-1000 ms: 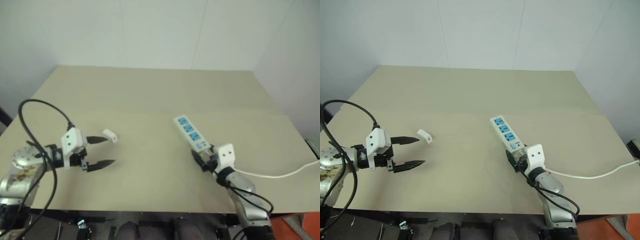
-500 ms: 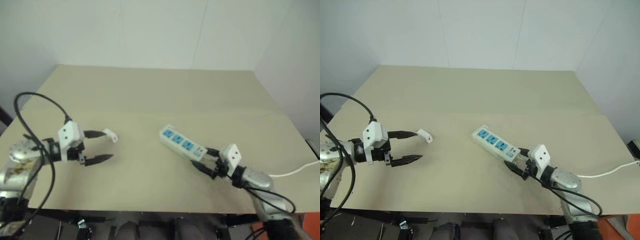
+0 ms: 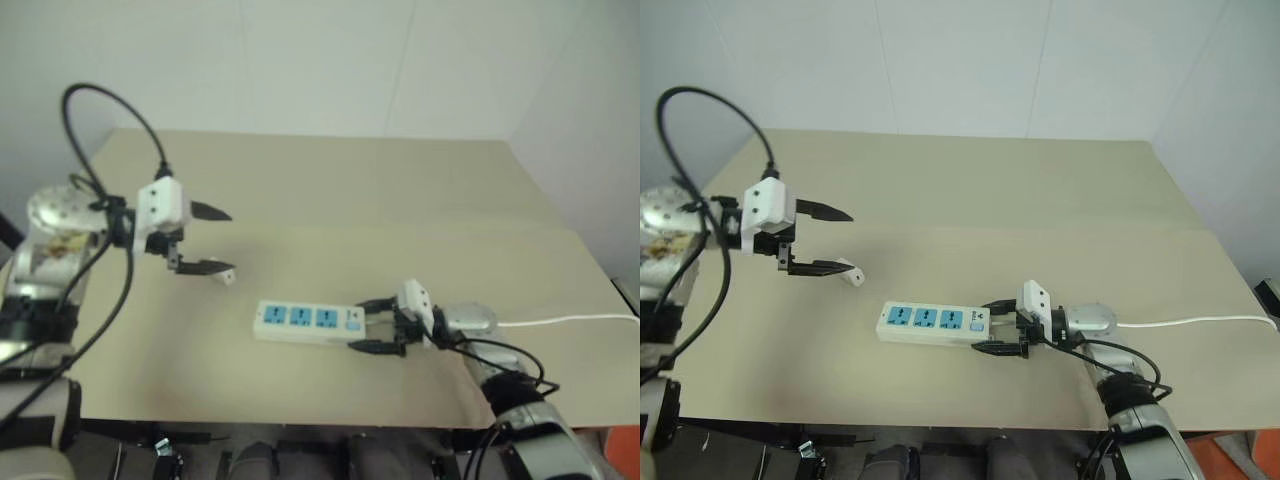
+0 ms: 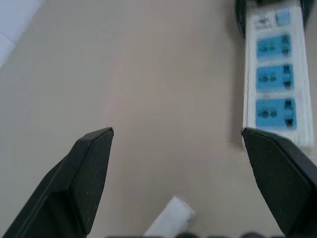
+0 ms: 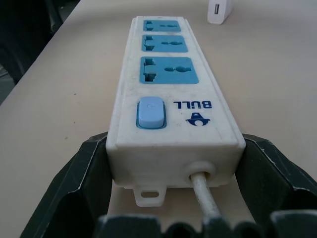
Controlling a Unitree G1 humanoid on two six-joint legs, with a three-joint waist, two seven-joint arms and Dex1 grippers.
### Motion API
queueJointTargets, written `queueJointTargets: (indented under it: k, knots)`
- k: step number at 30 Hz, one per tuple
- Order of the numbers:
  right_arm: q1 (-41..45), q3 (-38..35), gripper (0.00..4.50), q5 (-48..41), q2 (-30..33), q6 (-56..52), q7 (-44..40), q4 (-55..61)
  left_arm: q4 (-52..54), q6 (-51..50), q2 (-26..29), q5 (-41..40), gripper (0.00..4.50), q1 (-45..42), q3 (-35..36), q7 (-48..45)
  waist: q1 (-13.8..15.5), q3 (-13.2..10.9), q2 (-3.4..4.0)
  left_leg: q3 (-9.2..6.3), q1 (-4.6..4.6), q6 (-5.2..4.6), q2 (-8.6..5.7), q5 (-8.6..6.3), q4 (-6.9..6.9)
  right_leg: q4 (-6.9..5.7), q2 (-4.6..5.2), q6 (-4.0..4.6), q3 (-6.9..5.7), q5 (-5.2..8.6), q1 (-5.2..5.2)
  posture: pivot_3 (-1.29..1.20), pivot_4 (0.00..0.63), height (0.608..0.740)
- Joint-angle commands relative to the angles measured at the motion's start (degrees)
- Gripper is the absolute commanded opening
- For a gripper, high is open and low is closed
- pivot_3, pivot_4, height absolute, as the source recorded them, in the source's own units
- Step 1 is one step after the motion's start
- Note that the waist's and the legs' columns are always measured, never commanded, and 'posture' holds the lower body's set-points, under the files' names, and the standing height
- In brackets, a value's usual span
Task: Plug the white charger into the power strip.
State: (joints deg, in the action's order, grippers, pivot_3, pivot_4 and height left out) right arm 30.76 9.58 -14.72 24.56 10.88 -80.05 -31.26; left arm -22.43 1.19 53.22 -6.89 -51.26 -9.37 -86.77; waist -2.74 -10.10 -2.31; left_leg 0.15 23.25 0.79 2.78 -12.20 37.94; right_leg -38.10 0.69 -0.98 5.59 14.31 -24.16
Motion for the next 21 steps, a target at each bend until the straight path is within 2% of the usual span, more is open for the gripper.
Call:
queueJointTargets:
  k: [1, 6, 10, 16, 21]
  knots:
    - [2.58, 0.92, 3.42, 1.34, -0.89, 3.48, -2.75, -3.82, -6.16, 3.25, 2.8, 4.72, 4.5, -11.74, -13.72, -5.47, -0.03, -0.01, -0.01, -0.05, 0.04, 0.0, 0.01, 0.0, 0.0, -0.02, -0.05, 0.0, -0.02, 0.0, 0.0, 0.0, 0.15, 0.74]
    - [3.53, 0.49, 3.42, 3.1, -1.97, 5.45, -0.96, -8.1, -16.34, 12.49, 2.19, 4.84, 4.5, -25.44, -32.76, -5.73, -0.47, -0.02, -0.01, -0.08, -0.01, 0.0, 0.02, 0.0, 0.01, -0.07, -0.09, -0.05, 0.03, 0.03, 0.0, 0.0, 0.15, 0.74]
    - [2.6, 0.73, 3.42, 3.7, -2.36, 6.24, -0.83, -8.66, -25.35, 20.41, -1.02, 9.81, 4.5, -32.26, -42.52, -5.73, -1.01, -0.01, -0.01, -0.11, -0.08, 0.0, 0.02, 0.0, 0.02, -0.17, -0.13, -0.1, 0.06, 0.06, 0.02, 0.0, 0.15, 0.74]
    - [1.72, 1.33, 3.42, 4.63, -3.14, 6.31, 0.69, -7.81, -36.64, 30.67, -7.77, 17.79, 4.5, -36.03, -45.12, -5.73, -1.2, -0.02, -0.01, -0.16, -0.04, -0.01, 0.02, 0.0, 0.04, -0.2, -0.17, -0.13, 0.06, 0.08, -0.01, 0.0, 0.15, 0.74]
    - [1.37, 1.93, 3.42, 5.67, -3.68, 6.51, 2.34, -7.35, -39.08, 34.6, -11.17, 18.08, 4.5, -36.04, -44.87, -5.73, -1.38, -0.01, -0.02, -0.17, -0.08, -0.01, 0.02, 0.0, 0.05, -0.28, -0.18, -0.17, 0.1, 0.11, 0.0, 0.0, 0.15, 0.74]
